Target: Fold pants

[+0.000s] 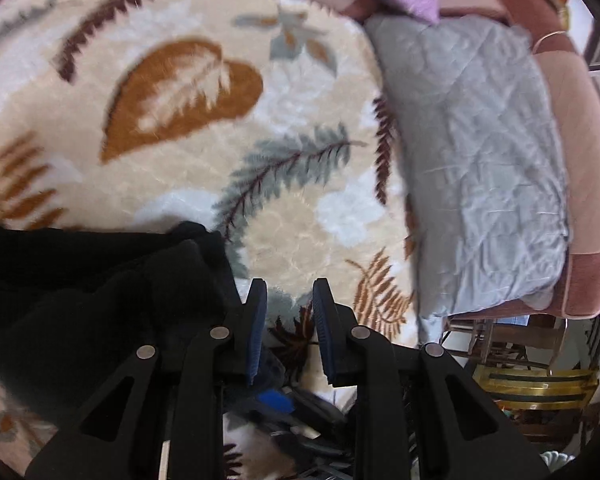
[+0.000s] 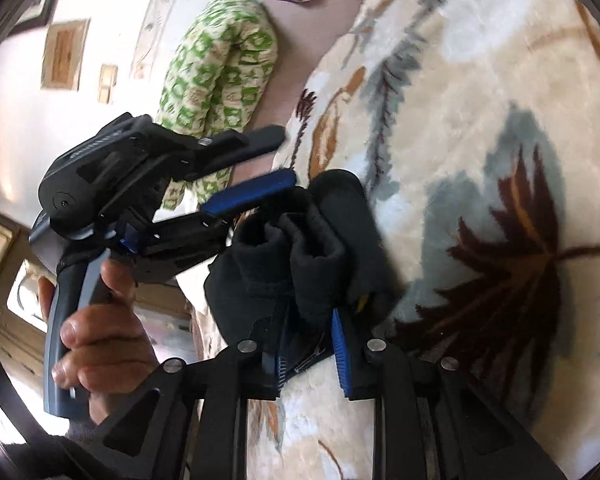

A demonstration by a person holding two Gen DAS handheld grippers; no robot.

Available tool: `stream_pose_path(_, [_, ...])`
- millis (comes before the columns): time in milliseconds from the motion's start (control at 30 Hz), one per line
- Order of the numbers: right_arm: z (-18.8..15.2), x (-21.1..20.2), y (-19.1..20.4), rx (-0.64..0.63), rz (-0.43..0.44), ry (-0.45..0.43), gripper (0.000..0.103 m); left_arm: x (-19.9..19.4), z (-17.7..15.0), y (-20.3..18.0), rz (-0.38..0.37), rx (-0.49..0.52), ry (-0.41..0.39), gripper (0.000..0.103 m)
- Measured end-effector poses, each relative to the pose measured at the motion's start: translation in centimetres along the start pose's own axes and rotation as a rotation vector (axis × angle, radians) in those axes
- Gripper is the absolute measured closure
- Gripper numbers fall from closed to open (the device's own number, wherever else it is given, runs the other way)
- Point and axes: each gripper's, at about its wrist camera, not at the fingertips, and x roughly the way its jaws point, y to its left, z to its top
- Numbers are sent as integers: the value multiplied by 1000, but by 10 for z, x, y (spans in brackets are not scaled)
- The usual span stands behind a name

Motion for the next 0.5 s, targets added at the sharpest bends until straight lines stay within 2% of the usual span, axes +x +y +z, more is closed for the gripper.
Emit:
stream_pose_path(200, [15, -43, 28, -121, -26, -17, 69, -68, -21, 23, 102, 45, -123, 81])
stream_pose_path(333, [33, -54, 48, -174, -51, -21, 58, -102, -44, 51, 118, 18, -195, 81])
stream_pose_path(367, [37, -50, 55, -187, -42, -3, 58, -108, -52, 60, 119, 5, -215, 78])
stream_pose_path(400, [43, -42, 65, -200, -38, 21, 57, -111, -59, 71, 121, -13, -226, 72])
stream_pose_path(433, [45, -35, 74, -219, -42, 52, 52, -111, -66, 80, 123, -31, -230, 69])
stream_pose_path(500, [44, -19, 86, -258, -54, 131, 51, -108, -76, 101, 116, -83, -227, 68])
